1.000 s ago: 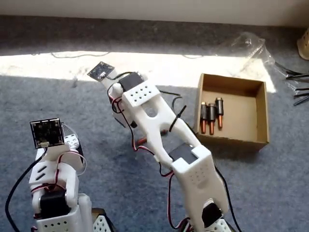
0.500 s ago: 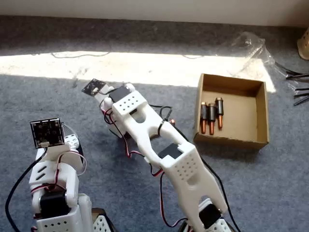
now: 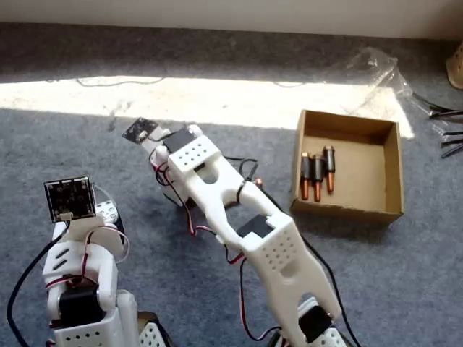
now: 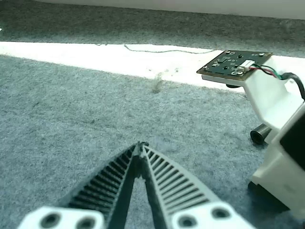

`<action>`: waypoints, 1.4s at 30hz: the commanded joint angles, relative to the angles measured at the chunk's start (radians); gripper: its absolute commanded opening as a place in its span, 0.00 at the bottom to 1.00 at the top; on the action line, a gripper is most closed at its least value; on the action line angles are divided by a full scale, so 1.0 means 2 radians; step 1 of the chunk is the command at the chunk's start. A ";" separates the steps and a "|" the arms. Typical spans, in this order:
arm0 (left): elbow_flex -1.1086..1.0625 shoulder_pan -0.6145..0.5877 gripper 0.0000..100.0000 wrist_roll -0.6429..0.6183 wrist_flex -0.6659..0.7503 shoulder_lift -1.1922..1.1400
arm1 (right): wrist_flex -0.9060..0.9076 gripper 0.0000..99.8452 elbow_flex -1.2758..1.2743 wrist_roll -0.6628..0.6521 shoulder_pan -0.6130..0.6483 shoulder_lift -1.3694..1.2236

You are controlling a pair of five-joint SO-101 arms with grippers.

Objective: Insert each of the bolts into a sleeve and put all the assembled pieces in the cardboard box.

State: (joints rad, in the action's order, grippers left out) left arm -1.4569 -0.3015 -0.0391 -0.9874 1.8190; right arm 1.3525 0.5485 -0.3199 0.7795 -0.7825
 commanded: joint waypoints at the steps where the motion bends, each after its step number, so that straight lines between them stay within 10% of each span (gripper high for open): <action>1: 0.007 -0.005 0.01 0.005 0.002 0.005 | -0.019 0.01 0.007 0.007 0.010 0.002; 42: -0.009 -0.004 0.01 0.005 0.034 0.005 | 0.093 0.09 0.075 0.100 0.026 -0.001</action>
State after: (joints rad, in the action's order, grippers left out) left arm -1.4830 -0.3015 -0.0391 -0.9475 1.8190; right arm 1.5228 0.6575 -0.1297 0.8055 -0.8071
